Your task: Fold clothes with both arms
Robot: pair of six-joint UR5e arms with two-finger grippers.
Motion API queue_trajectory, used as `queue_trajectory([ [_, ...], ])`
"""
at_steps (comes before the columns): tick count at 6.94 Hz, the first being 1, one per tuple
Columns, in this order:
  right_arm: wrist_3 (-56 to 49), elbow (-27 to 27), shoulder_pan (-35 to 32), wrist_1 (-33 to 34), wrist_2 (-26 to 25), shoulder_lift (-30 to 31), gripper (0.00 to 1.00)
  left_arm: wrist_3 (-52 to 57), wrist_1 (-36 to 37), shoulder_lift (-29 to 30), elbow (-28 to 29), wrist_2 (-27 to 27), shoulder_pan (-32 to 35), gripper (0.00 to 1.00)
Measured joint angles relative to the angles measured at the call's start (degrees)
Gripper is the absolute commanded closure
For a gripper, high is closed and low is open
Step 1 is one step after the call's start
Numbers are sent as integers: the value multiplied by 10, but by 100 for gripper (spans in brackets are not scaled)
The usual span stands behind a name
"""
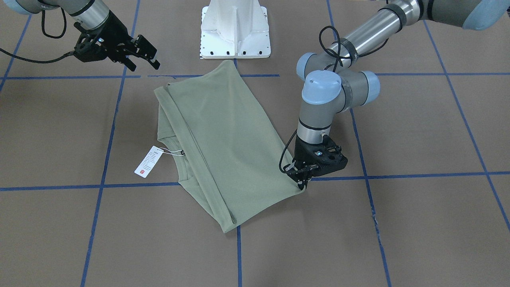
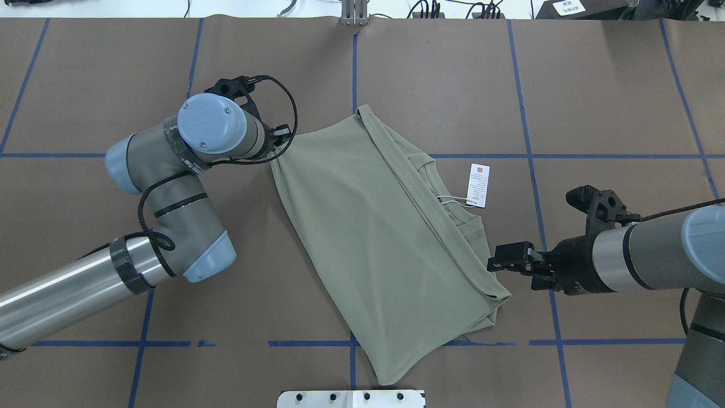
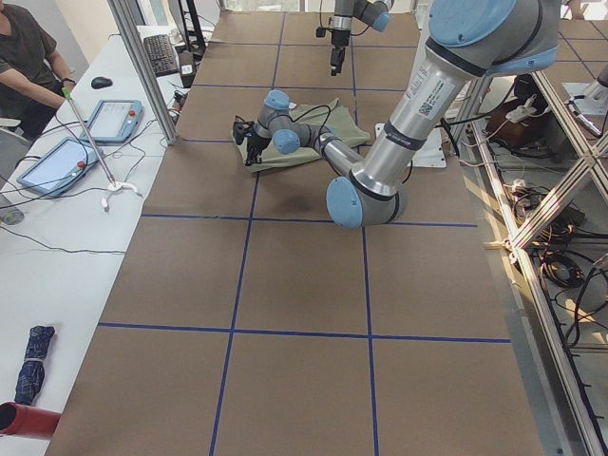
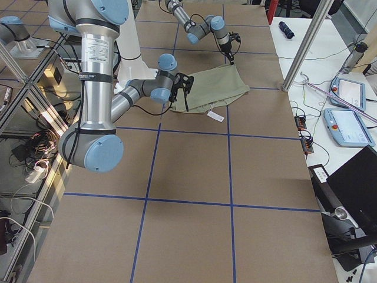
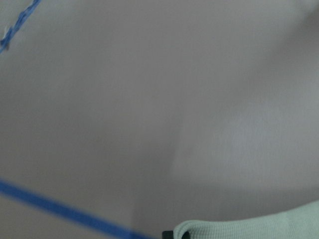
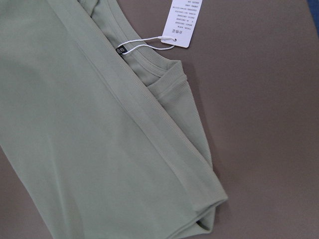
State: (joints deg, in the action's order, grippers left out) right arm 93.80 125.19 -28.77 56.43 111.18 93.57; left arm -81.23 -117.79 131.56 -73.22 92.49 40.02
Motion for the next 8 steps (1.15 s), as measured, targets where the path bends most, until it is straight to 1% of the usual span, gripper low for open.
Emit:
queue_trajectory([
  [2, 1, -1, 1, 0, 0, -3, 0, 60, -91, 65, 128, -19, 26, 100],
  [3, 1, -3, 1, 0, 0, -6, 0, 76, -134, 101, 181, -24, 31, 100],
  [4, 1, -6, 2, 0, 0, -9, 0, 85, -170, 135, 230, -25, 32, 97],
  [5, 1, -9, 2, 0, 0, -12, 0, 90, -196, 153, 264, -26, 32, 1],
  [6, 0, -10, 2, 1, 0, -16, 0, 101, -211, 160, 281, -30, 32, 0],
  [8, -2, -13, -1, 5, -1, -18, 0, 132, -217, 164, 287, -36, 38, 0],
])
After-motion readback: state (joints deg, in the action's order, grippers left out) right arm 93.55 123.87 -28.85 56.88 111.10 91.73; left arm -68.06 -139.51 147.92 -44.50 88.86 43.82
